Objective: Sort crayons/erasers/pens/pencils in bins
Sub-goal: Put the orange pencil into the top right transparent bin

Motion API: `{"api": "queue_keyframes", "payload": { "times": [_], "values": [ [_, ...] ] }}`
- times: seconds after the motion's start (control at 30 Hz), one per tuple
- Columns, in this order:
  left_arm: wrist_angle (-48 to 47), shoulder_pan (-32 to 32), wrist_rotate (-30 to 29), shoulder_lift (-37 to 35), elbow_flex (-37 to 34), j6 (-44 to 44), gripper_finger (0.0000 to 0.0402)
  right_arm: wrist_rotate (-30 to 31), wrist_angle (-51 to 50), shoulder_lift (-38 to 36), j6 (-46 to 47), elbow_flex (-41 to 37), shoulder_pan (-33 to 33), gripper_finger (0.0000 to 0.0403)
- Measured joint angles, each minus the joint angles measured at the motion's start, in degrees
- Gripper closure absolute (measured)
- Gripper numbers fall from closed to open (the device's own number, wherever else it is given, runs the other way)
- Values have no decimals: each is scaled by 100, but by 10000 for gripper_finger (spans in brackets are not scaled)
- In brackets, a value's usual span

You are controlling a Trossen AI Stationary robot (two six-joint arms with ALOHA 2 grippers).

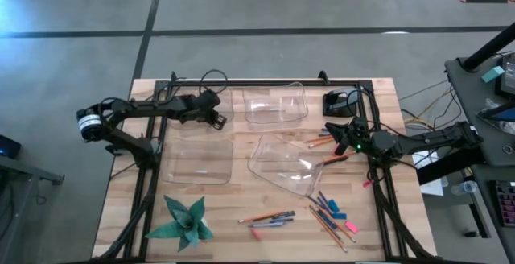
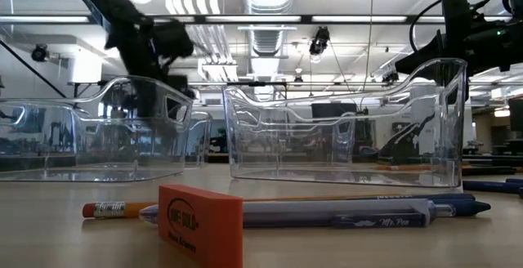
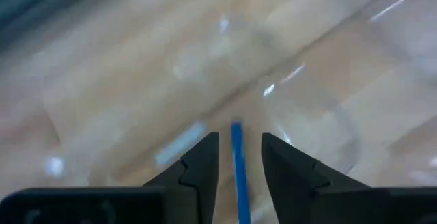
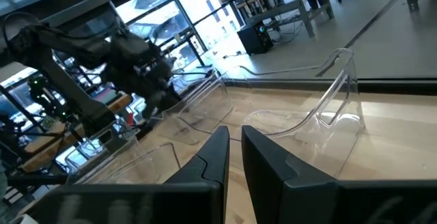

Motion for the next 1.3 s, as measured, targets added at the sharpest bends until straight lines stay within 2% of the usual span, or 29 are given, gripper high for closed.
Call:
{"api": "queue_keyframes", "payload": {
  "times": [0.13,0.23,0.3,0.4,0.67,1.07,1.2,1.3],
  "values": [
    [143,-33,54,-385,319,1333,299,2,-2,0,0,0,0,369],
    [452,-203,441,-598,529,2204,299,0,-2,2,-1,0,1,369],
    [617,-394,712,-648,604,2590,299,2,0,2,0,2,0,369],
    [1008,-799,796,-587,692,2786,299,2,-2,2,0,0,2,369],
    [1492,-2087,736,91,1228,2724,299,2,0,2,0,0,0,369],
    [1429,-3608,-37,1659,2929,1213,299,0,-2,0,-2,0,2,369],
    [942,-4140,-541,2020,3381,693,299,2,-2,2,-2,0,2,369],
    [746,-4516,-656,2151,3504,324,299,0,-2,0,-1,0,1,369]
  ]
}}
